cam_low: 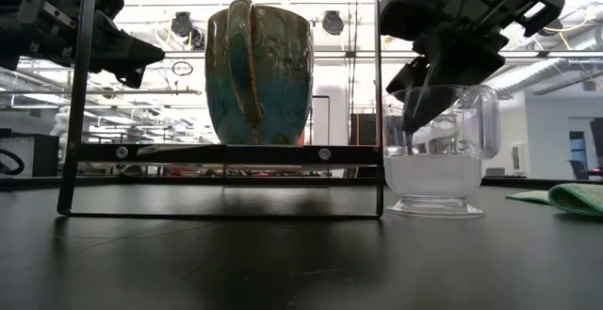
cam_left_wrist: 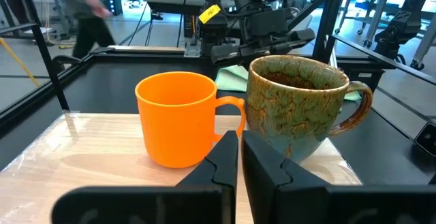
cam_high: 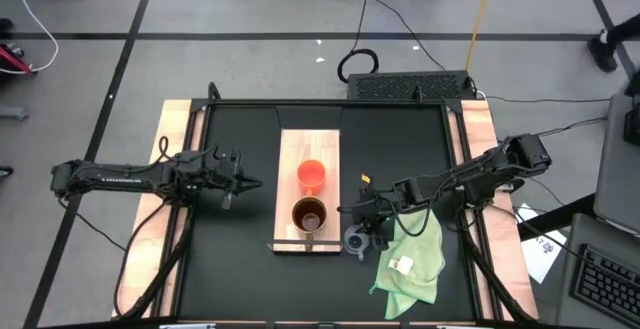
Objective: Stack small to large cups/mugs on shelf
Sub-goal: Put the transparent mug on the shelf
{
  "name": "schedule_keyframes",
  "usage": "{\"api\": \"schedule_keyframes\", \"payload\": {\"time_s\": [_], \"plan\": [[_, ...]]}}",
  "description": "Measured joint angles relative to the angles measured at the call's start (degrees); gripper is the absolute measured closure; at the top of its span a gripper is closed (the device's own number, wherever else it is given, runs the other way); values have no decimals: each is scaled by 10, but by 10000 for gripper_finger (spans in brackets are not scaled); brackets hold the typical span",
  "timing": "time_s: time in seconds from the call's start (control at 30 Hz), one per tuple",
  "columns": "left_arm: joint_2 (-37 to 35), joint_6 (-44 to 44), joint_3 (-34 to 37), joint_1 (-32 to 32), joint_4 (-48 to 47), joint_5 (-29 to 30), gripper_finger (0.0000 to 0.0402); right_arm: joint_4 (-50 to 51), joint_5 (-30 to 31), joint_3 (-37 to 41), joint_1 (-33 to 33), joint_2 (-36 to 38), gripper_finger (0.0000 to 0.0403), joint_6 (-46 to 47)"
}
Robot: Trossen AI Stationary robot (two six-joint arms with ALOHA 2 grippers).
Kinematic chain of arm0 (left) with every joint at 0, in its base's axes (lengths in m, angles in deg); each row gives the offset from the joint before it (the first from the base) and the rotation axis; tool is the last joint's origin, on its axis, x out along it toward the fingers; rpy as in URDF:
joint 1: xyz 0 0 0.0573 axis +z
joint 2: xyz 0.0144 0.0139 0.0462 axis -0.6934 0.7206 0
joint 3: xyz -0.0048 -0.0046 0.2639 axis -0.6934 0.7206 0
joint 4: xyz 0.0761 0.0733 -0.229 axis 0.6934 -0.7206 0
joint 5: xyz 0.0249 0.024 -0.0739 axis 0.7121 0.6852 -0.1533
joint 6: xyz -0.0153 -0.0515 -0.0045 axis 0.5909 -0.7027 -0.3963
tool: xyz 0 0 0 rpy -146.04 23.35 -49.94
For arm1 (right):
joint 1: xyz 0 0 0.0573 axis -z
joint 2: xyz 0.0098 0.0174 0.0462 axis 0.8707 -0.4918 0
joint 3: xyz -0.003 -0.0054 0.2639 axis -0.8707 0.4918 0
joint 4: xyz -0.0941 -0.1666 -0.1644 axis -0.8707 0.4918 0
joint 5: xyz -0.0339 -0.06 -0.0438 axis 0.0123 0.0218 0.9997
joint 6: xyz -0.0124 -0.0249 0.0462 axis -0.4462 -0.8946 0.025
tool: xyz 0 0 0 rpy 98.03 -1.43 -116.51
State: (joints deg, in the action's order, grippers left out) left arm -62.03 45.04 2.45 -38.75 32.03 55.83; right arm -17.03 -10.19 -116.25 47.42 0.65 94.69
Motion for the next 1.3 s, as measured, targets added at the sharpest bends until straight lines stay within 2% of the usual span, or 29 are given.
{"api": "schedule_keyframes", "payload": {"time_s": [0.17, 0.23, 0.4, 0.57, 0.67, 0.83, 0.93, 1.1, 1.3], "plan": [[0, 0, 0, 0, 0, 0, 380, -2, -3, 0, 4, 0, 385, 2], [0, 0, 0, 0, 0, 0, 380, -1, -3, 0, 8, 0, 396, 1], [0, -2, 0, 0, 0, 0, 380, 6, -4, 0, 15, 6, 400, 2], [0, 8, 0, 0, -2, 0, 380, 29, 2, -2, 19, 47, 401, 16], [1, 5, 0, 0, -6, 0, 380, 64, 23, -2, 18, 84, 402, 16], [1, 2, 0, 0, -9, 0, 380, 132, 96, -2, 18, 154, 402, 13], [1, 2, 0, 0, -5, 1, 380, 142, 131, -2, 18, 189, 402, 5], [1, -16, 0, 0, 14, 1, 380, 128, 145, -2, 27, 230, 402, -29], [1, -21, 0, 0, 14, 1, 380, 129, 148, -2, 72, 246, 402, -64]]}}
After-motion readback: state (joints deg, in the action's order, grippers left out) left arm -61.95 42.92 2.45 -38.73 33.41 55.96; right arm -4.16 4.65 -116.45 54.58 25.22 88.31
